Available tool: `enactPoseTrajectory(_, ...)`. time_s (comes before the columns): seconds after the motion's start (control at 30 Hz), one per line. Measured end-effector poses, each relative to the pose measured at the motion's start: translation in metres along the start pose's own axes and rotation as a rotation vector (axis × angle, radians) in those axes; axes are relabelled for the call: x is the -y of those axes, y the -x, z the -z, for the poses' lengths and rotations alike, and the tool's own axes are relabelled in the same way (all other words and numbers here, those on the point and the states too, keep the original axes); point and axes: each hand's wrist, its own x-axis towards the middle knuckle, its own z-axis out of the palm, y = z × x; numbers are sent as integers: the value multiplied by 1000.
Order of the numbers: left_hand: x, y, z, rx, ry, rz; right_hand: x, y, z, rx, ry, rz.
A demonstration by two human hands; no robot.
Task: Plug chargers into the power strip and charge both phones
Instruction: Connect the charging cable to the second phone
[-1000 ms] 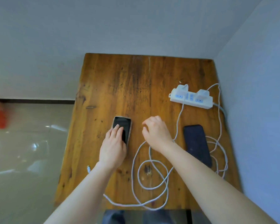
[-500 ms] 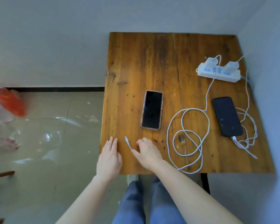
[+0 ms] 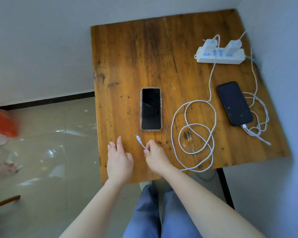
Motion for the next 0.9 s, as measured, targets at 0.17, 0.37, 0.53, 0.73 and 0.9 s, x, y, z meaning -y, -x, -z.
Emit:
enactPoseTrajectory(0.17, -39, -8, -13, -4, 111, 0, -24, 4, 48, -80, -172, -66)
enactPoseTrajectory(0.37, -92, -41, -14, -14, 155, -47, -52, 12, 88, -177, -216, -116)
enactPoseTrajectory(0.53, -118, -62, -10, 57, 154, 123, -65, 18, 95, -197, -240, -144)
enactPoseTrajectory(0.73, -126, -67, -3, 147, 183, 135, -65, 23, 103, -206, -250, -150)
enactPoseTrajectory(0.9, -129, -62, 17, 203, 379, 142, -54, 30, 113, -181, -269, -175)
